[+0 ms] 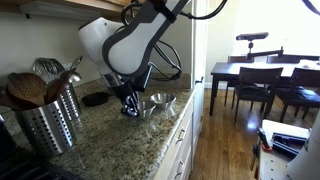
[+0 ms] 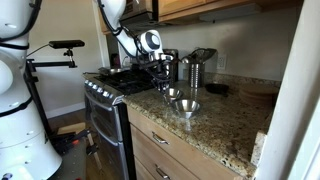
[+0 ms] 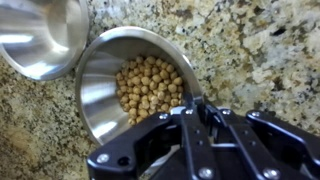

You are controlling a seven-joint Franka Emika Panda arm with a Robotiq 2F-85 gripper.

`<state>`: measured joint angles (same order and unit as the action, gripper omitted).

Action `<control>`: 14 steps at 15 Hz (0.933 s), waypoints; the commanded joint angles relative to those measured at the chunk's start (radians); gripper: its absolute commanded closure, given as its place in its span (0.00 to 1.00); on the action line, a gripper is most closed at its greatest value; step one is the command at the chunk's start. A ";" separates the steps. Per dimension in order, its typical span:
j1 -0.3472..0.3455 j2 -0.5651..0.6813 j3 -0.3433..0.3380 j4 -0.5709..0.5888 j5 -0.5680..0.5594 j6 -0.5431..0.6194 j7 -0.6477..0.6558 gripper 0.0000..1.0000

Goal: Pick up the silver bowl and pour its contents in the other silver bowl.

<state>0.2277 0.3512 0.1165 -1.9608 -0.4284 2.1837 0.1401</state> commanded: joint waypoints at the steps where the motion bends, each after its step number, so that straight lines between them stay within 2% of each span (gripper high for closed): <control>1: 0.009 -0.087 -0.027 -0.046 -0.033 -0.001 0.036 0.93; 9: -0.035 -0.183 -0.043 -0.073 0.001 0.008 0.007 0.93; 14: -0.081 -0.222 -0.035 -0.116 0.109 0.055 -0.059 0.93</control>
<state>0.1805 0.1999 0.0745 -2.0027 -0.3860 2.1861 0.1273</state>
